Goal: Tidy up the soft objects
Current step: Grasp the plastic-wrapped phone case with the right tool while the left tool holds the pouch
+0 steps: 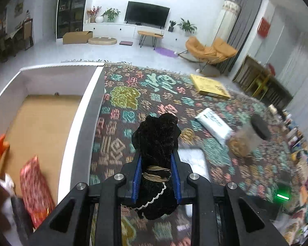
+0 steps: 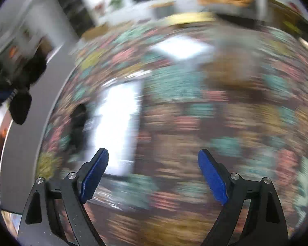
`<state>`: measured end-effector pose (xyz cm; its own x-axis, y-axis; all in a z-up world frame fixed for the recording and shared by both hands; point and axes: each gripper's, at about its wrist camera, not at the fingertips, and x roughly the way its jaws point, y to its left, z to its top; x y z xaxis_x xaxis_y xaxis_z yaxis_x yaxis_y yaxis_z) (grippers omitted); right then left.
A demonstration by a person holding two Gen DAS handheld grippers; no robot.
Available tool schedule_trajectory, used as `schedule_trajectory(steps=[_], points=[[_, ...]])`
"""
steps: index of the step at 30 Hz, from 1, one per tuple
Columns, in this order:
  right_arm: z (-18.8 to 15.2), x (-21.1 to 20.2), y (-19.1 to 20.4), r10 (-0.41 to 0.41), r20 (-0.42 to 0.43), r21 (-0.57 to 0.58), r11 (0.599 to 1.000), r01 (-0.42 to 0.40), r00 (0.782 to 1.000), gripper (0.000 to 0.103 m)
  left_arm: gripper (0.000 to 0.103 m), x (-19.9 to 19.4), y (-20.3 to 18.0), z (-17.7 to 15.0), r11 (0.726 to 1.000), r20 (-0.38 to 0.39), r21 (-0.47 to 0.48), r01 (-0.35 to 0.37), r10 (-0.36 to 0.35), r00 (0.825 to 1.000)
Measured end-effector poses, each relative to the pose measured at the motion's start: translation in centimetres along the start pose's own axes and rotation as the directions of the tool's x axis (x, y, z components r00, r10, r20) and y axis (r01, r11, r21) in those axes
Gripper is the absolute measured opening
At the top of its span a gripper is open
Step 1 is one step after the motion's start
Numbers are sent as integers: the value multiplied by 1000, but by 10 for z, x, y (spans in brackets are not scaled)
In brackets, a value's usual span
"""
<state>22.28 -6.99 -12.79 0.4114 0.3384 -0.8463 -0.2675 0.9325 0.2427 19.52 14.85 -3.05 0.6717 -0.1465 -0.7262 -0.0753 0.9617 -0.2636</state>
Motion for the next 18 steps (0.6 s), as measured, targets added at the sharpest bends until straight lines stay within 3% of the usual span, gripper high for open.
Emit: schedule_trajectory(steps=[2,3,5,7,9,12,14,15,18], points=[[6,28,31,-5,-73,-27,1000,3,997,95,26,-15,0,-12,1000,20,-7,6,-6,1000],[9,37,52,-98,-67,-101,991,91,993,97,26,-18,1,-17,1000,21,-7,5,-5,1000],[9,42,62,-103,-48,-139,986,95,994,96,26,-23,4,-27,1000,7,-6,9,-9,1000],[8,41,53,-103,-84,-125,988,92,991,93,26,-25,3,-35,1000,-12,-1,18,-18,1000],[1,33,45,-114,-112,-160,983,96,987,83,26,-28,2,-43,1000,-19,17,23,-23,1000],[-22,5,16,-67,-145,-126,991,49,987,76,26,-27,-4,-53,999,-27,39,28,-27,999],[-39,-11,-5,-68,-136,-102,993,54,988,72,26,-20,-10,-59,998,-47,37,45,-43,998],[-47,-21,-17,-69,-125,-89,994,59,990,57,26,-17,-13,-62,998,-58,38,53,-51,997],[-76,-50,-57,-89,-97,-14,996,88,991,54,26,-11,-22,-72,996,-87,57,70,-64,994]])
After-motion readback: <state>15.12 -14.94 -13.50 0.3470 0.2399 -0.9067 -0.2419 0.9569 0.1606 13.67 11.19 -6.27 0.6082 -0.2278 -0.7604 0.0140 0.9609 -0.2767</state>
